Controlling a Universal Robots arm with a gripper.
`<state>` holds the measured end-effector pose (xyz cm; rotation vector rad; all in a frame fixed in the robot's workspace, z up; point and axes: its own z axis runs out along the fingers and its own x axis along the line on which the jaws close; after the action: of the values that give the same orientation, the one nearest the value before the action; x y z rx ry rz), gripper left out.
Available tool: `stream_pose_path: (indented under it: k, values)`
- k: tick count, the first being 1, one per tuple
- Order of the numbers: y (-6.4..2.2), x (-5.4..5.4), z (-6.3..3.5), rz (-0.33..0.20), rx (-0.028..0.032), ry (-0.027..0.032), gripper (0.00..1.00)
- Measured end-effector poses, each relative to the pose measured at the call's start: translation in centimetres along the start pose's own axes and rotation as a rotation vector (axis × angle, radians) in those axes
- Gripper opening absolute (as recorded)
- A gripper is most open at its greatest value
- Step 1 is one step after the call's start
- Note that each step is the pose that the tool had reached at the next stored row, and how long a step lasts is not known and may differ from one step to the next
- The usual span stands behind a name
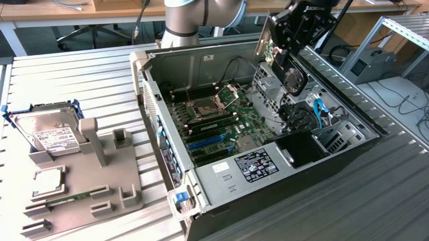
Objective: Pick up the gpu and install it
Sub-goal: 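Pick up the gpu and move the gpu toward the slot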
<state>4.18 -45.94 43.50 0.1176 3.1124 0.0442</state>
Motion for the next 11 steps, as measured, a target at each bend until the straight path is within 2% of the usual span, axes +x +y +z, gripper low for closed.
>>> stream_pose_path:
  k: [11]
  values:
    - [0.1,-1.3,0.04,0.0,0.0,0.0,0.26]
